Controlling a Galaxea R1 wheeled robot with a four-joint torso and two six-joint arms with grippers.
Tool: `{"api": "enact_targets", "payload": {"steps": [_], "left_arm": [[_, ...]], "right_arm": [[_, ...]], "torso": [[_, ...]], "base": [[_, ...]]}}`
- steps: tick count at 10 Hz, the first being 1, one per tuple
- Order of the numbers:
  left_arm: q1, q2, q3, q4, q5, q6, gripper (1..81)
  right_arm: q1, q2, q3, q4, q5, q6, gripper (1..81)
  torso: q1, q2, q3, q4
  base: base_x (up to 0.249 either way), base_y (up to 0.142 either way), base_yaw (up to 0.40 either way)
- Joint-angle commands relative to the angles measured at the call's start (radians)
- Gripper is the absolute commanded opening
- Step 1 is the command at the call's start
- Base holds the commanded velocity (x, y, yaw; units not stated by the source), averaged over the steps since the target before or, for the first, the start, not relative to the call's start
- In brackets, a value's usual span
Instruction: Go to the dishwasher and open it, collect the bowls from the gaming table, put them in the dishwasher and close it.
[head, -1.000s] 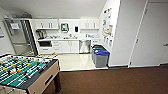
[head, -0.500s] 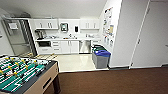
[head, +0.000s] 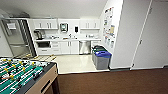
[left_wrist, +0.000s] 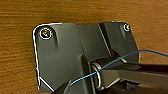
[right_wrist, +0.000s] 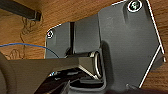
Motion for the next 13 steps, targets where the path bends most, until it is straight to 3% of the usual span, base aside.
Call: {"api": "enact_targets", "payload": {"steps": [1,13], "left_arm": [[-0.043,-0.01,0.005,0.007,0.055,0.007,81.1],[-0.04,-0.01,0.003,0.002,0.045,0.007,81.1]], "right_arm": [[0.045,-0.009,0.017,0.001,-0.054,-0.001,81.1],[0.05,-0.011,0.019,-0.002,-0.056,-0.004,81.1]], "torso": [[0.0,0.0,0.0,0.0],[0.0,0.0,0.0,0.0]], "base": [[0.136,0.0,0.0],[0.141,0.0,0.0]]}}
